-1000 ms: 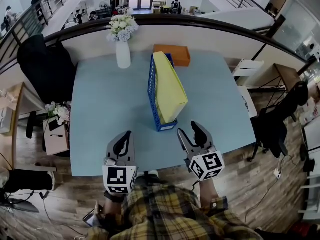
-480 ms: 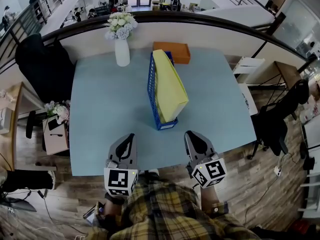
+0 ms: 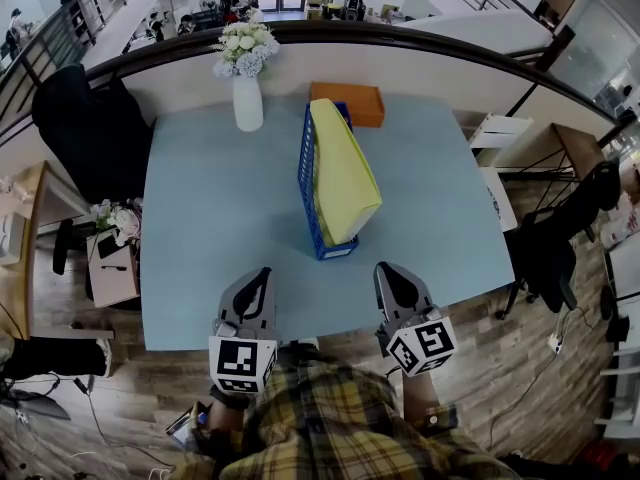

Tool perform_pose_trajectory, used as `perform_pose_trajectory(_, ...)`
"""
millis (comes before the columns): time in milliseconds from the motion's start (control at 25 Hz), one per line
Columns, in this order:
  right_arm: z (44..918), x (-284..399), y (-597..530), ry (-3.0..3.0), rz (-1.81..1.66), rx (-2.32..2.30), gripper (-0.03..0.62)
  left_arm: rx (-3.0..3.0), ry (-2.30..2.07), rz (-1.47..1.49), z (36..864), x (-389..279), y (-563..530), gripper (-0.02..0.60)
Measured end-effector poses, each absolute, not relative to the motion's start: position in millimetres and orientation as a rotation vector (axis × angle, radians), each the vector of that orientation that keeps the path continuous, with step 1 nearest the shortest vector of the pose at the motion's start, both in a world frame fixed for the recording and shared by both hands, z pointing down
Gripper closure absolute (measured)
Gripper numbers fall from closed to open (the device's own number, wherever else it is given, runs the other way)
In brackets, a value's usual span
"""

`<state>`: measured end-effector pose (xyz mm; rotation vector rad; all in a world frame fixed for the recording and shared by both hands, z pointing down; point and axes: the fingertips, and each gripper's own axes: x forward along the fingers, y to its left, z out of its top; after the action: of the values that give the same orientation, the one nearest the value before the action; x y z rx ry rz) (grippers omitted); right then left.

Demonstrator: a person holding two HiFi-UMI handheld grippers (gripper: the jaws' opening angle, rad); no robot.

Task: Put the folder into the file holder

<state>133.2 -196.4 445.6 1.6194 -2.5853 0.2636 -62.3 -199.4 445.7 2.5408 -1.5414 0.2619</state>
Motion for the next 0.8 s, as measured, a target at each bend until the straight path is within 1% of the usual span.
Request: perform_pose_trajectory(800, 445, 127, -200, -2.576, 0.271, 1.627, 0.592, 2.530, -1.566, 0.256, 442, -76, -197, 0.586)
